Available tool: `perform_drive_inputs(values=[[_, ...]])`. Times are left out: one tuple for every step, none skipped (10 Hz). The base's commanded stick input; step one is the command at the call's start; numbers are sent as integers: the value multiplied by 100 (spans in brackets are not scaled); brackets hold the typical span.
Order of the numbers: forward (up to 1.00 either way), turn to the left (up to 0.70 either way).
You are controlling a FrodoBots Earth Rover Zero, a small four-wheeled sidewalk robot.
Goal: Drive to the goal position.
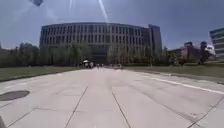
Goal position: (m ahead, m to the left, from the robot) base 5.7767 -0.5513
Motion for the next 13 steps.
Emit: perform_drive_inputs(values=[[70,0],[70,0],[70,0],[70,0],[70,-19],[70,-35],[70,-35],[70,-9],[70,-3],[70,-3],[70,-3],[70,-3],[70,-3]])
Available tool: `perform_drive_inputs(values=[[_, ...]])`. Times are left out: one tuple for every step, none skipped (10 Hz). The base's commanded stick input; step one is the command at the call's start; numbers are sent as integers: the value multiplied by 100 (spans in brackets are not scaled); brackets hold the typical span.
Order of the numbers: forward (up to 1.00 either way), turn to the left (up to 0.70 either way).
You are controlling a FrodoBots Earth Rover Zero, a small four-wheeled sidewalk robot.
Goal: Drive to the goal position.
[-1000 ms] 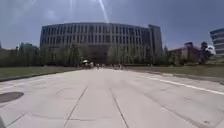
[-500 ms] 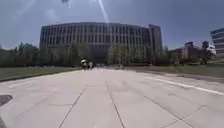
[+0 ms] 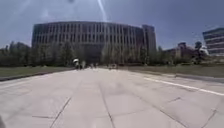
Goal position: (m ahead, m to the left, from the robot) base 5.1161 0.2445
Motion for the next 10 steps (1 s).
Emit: perform_drive_inputs(values=[[70,-3],[70,-3],[70,-3],[70,-3],[70,-3],[80,-3],[85,-3],[85,5],[85,20],[85,34]])
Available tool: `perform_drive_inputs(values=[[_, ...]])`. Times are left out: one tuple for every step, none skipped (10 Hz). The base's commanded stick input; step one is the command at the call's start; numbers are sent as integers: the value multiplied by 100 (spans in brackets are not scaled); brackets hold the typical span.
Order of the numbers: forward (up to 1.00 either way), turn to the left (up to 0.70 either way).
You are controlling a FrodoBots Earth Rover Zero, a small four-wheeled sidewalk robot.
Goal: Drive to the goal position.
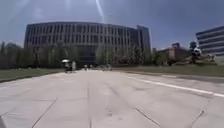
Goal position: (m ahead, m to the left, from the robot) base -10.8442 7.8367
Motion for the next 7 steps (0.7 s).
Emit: perform_drive_inputs(values=[[84,22],[84,0],[84,0],[84,0],[84,0],[83,0],[83,0]])
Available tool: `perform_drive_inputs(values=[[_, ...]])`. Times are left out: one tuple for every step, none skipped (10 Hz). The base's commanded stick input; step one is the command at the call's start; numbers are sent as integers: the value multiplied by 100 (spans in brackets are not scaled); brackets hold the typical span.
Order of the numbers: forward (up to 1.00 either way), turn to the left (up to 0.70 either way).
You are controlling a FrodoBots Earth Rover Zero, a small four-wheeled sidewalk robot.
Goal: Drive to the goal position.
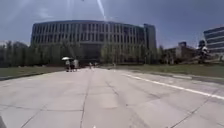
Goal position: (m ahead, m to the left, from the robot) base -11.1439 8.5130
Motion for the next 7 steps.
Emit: perform_drive_inputs(values=[[81,0],[81,0],[81,0],[81,0],[82,0],[84,0],[85,0]])
